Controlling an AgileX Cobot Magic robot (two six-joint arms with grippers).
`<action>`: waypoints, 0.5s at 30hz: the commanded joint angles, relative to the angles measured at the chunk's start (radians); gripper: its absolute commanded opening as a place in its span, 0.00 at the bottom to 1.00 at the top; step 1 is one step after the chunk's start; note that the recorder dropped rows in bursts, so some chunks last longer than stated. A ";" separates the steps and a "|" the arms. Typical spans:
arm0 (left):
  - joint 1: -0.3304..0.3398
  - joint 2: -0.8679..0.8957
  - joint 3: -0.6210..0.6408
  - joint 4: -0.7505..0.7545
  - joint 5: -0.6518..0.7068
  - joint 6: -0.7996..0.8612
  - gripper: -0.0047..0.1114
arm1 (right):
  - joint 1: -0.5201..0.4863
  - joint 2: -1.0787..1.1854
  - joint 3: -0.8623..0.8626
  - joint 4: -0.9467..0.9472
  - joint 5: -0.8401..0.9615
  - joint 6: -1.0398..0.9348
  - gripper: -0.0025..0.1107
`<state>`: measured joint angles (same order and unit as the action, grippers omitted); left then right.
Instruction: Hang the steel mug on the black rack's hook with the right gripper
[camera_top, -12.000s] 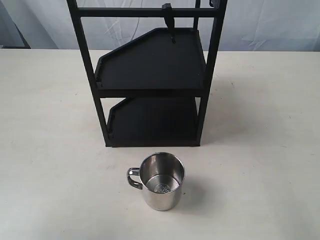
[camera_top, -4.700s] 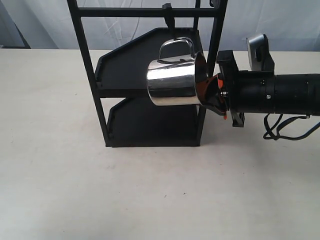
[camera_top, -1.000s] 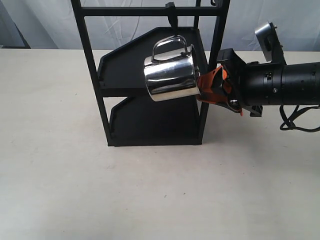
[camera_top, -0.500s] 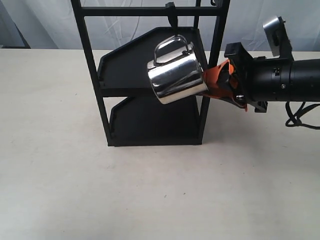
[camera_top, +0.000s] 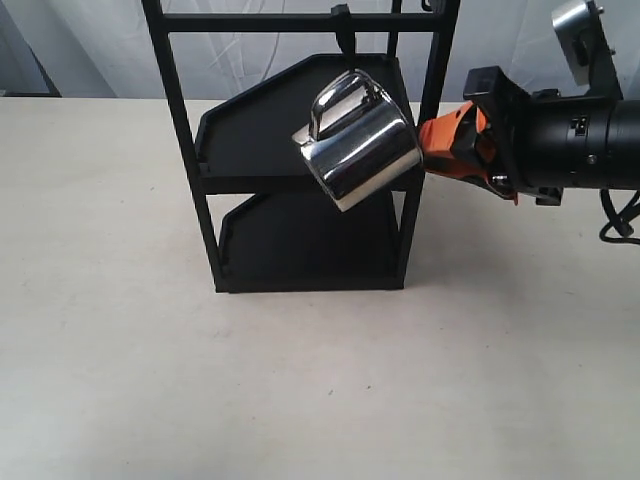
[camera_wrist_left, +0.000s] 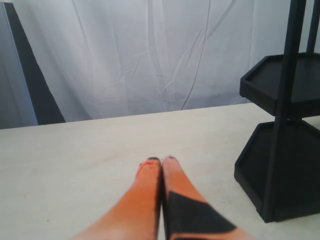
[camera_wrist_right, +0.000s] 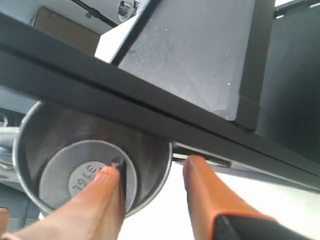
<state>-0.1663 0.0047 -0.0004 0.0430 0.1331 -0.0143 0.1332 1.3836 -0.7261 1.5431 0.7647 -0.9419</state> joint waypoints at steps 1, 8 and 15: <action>-0.005 -0.005 0.000 0.003 -0.005 -0.002 0.05 | -0.005 -0.064 0.003 -0.123 -0.064 0.080 0.37; -0.005 -0.005 0.000 0.003 -0.005 -0.002 0.05 | -0.005 -0.212 0.003 -0.307 -0.146 0.241 0.37; -0.005 -0.005 0.000 0.003 -0.005 -0.002 0.05 | -0.005 -0.421 0.003 -0.630 -0.066 0.372 0.37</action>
<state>-0.1663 0.0047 -0.0004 0.0430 0.1331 -0.0143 0.1332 1.0431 -0.7261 1.0410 0.6446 -0.6247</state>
